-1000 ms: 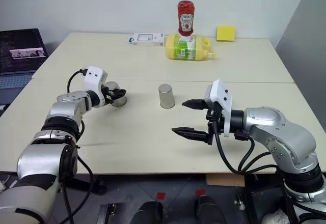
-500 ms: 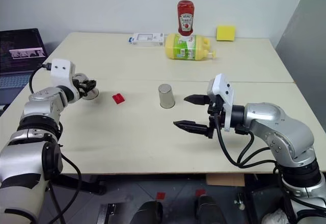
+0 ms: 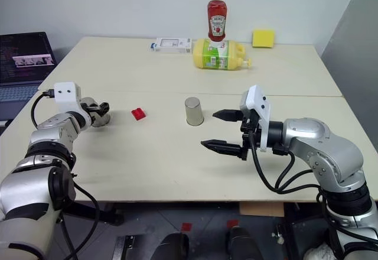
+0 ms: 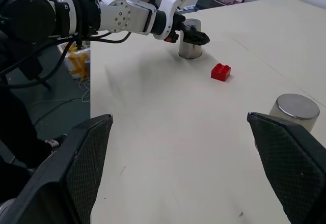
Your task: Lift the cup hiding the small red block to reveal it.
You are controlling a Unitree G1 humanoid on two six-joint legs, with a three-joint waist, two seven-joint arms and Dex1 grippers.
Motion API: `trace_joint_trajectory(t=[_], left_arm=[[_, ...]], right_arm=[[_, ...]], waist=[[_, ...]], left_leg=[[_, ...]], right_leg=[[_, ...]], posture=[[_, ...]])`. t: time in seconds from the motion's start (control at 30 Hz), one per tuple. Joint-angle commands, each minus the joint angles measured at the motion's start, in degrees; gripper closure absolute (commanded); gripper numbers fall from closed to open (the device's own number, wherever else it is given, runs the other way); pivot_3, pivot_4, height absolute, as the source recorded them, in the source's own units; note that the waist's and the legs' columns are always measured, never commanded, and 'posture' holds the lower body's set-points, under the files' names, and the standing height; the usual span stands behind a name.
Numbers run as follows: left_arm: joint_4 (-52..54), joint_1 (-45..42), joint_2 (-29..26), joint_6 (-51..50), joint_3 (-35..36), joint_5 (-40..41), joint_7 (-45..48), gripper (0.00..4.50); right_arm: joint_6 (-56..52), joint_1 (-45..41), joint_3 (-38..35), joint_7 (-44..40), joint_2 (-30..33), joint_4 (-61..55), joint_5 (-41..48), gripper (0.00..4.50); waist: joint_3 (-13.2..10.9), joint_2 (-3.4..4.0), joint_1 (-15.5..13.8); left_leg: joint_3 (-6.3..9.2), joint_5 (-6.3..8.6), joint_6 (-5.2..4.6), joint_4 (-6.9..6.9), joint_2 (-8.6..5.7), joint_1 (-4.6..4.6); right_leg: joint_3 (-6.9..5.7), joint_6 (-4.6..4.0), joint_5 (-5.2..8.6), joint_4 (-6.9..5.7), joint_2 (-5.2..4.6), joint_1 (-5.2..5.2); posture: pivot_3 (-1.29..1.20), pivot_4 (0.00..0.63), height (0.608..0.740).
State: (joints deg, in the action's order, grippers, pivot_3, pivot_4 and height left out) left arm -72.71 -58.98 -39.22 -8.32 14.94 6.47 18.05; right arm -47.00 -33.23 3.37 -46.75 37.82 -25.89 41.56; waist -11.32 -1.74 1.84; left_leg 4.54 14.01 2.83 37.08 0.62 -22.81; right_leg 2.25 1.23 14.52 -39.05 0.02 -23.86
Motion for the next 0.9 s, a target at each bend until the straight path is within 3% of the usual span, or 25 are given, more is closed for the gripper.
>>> trace_joint_trajectory(t=[0.03, 0.17, 0.3, 0.37, 0.43, 0.67, 0.9], left_arm=[[5.6, -2.2, -2.1, 1.6, 0.4, 0.4, 0.7, 0.04], [13.4, -1.2, -3.4, -1.0, -0.7, 0.2, 4.4, 0.04], [37.8, 8.4, -6.2, -7.5, -4.5, 2.7, 18.2, 0.04], [51.9, 16.8, -10.0, -12.1, -4.1, 6.7, 26.2, 0.04], [59.3, 22.3, -13.6, -15.8, -3.4, 8.6, 30.8, 0.04], [71.8, 33.2, -23.2, -25.9, -0.4, 15.6, 42.9, 0.04], [76.8, 40.8, -23.8, -30.9, 4.0, 20.4, 44.5, 0.04]], right_arm=[[1.0, 0.2, -2.7, 1.5, 0.4, -2.4, -0.3, 0.0], [1.1, 1.3, -3.7, 2.7, 0.6, -3.3, 0.0, 0.0], [2.9, 3.5, -5.3, 3.7, 1.2, -4.0, -1.4, 0.0], [5.0, 5.6, -6.2, 3.7, 2.2, -4.1, -3.4, 0.0], [6.7, 7.3, -6.8, 3.2, 2.9, -4.0, -4.6, 0.0], [6.1, 11.0, -9.6, -2.2, 8.0, -1.9, -2.4, 0.0], [6.8, 11.5, -10.0, -3.2, 8.9, -0.9, -3.2, 0.0]], waist=[[0.0, 0.0, 0.0], [0.0, -0.01, 0.0], [0.0, -0.01, 0.1], [0.0, 0.01, 0.3], [0.0, 0.01, 0.6], [0.0, 0.02, 0.6], [0.0, 0.02, 0.5]], left_leg=[[0.0, 0.0, 0.0, 0.0, 0.0, 0.0], [-0.01, 0.0, 0.0, -0.01, 0.0, -0.02], [-0.02, -0.01, 0.02, -0.03, 0.02, -0.03], [-0.08, -0.01, 0.03, -0.06, 0.02, -0.02], [-0.15, -0.02, 0.04, -0.08, 0.1, -0.01], [-0.11, -0.02, 0.01, -0.05, 0.12, 0.02], [-0.13, -0.02, 0.0, -0.02, 0.16, 0.32]], right_leg=[[0.0, 0.0, 0.0, 0.0, 0.0, 0.0], [0.01, -0.01, 0.0, 0.01, 0.0, -0.02], [0.04, -0.01, -0.01, 0.0, -0.02, -0.03], [0.1, -0.01, -0.01, -0.01, -0.07, -0.06], [0.18, -0.02, 0.0, -0.03, -0.12, -0.12], [0.11, 0.21, 0.18, -0.04, 0.09, -0.12], [0.12, 0.23, 0.19, 0.0, 0.1, 0.2]], posture=[[0.0, 0.15, 0.74], [0.0, 0.15, 0.74], [0.0, 0.15, 0.74], [0.0, 0.15, 0.74], [0.0, 0.15, 0.74], [0.0, 0.15, 0.74], [0.0, 0.15, 0.74]])
